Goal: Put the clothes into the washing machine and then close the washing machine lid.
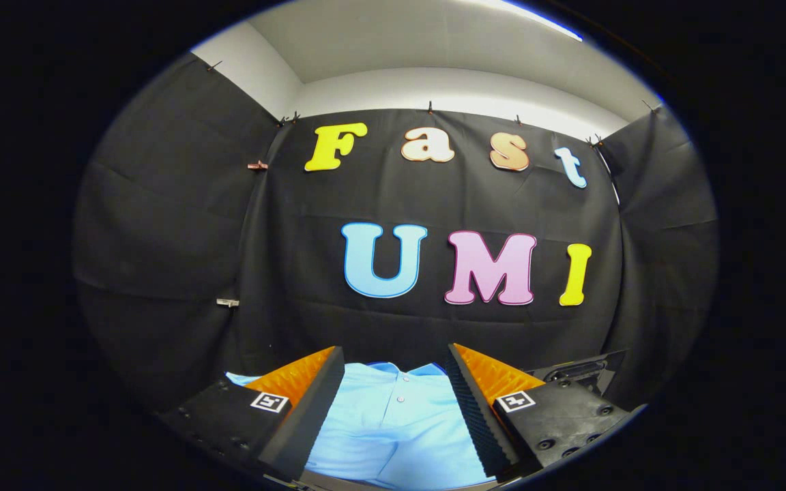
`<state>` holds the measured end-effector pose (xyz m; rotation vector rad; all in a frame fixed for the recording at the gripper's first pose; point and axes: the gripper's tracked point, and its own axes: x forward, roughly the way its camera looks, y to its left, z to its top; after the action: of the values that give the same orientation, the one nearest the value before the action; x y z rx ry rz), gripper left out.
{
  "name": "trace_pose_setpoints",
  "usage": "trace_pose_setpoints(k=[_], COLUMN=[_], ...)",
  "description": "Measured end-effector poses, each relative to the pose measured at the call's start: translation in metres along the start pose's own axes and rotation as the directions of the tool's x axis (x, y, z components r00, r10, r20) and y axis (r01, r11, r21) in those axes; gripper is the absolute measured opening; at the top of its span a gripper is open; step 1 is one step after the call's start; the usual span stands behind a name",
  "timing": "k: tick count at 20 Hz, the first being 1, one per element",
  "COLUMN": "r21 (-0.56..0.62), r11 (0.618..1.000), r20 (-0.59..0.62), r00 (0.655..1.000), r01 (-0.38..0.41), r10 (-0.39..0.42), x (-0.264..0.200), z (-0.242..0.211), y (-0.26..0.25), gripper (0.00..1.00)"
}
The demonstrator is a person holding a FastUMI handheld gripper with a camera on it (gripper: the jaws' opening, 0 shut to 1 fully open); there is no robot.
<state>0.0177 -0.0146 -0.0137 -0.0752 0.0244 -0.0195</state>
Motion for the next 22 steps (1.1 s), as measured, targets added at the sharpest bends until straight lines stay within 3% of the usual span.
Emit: trace_pose_setpoints(k=[10, 22], r21=[0.062, 0.049], r11=[0.995, 0.998], r20=[-0.041, -0.026], r00=[0.997, 0.999], r01=[0.073, 0.045], r10=[-0.071, -0.044], x=[0.014, 0.004], z=[-0.004, 0.001], y=[-0.025, -0.031], gripper=[0.94, 0.94])
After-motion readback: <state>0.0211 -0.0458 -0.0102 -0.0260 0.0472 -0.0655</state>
